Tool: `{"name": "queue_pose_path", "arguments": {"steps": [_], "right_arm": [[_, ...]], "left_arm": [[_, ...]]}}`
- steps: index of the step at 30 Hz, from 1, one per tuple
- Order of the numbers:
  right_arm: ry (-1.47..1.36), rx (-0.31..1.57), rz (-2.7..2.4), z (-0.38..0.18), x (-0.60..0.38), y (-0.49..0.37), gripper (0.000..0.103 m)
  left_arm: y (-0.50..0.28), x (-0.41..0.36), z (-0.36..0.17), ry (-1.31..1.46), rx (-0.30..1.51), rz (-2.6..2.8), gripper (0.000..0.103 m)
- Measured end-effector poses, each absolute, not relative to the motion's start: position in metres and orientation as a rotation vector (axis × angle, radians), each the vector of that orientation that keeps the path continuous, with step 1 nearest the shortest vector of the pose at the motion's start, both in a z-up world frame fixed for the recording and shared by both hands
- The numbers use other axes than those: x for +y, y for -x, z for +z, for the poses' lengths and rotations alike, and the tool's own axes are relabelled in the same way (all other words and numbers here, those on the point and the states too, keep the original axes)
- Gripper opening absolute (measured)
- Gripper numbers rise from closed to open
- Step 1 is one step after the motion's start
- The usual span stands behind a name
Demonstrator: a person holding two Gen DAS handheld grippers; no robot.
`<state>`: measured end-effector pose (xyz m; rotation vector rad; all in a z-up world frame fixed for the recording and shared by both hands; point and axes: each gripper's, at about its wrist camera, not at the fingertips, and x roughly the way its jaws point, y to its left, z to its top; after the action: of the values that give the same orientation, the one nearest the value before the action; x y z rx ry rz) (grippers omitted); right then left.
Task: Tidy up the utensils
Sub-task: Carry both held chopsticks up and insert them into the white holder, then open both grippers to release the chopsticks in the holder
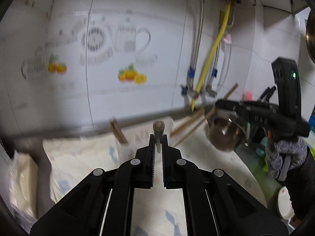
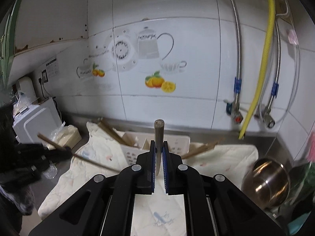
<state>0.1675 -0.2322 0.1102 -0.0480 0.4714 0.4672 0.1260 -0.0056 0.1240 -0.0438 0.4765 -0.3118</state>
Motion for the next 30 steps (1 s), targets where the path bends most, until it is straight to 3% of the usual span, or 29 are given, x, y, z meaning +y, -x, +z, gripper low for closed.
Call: {"name": "queue_pose_path", "arguments": {"steps": [5,12,30], "right_arm": [[0.051,0.455,0.451,0.126,-0.234,-0.182,0.007],[0.050,0.412,0.414,0.136,-0.232,-0.200,0.007],[0.038,0.548,0.387,0.084,-0.220,-0.256,0.007]], "left_arm": [[-0.149,-0.004,0.144,-0.007,0.454,-0.250,0.005],[-0.185,-0.002,0.127,-0.035,0.520,-0.194,0.005],[-0.226,-0.013,0.089,-0.022,0.636,-0.208,0.005]]}}
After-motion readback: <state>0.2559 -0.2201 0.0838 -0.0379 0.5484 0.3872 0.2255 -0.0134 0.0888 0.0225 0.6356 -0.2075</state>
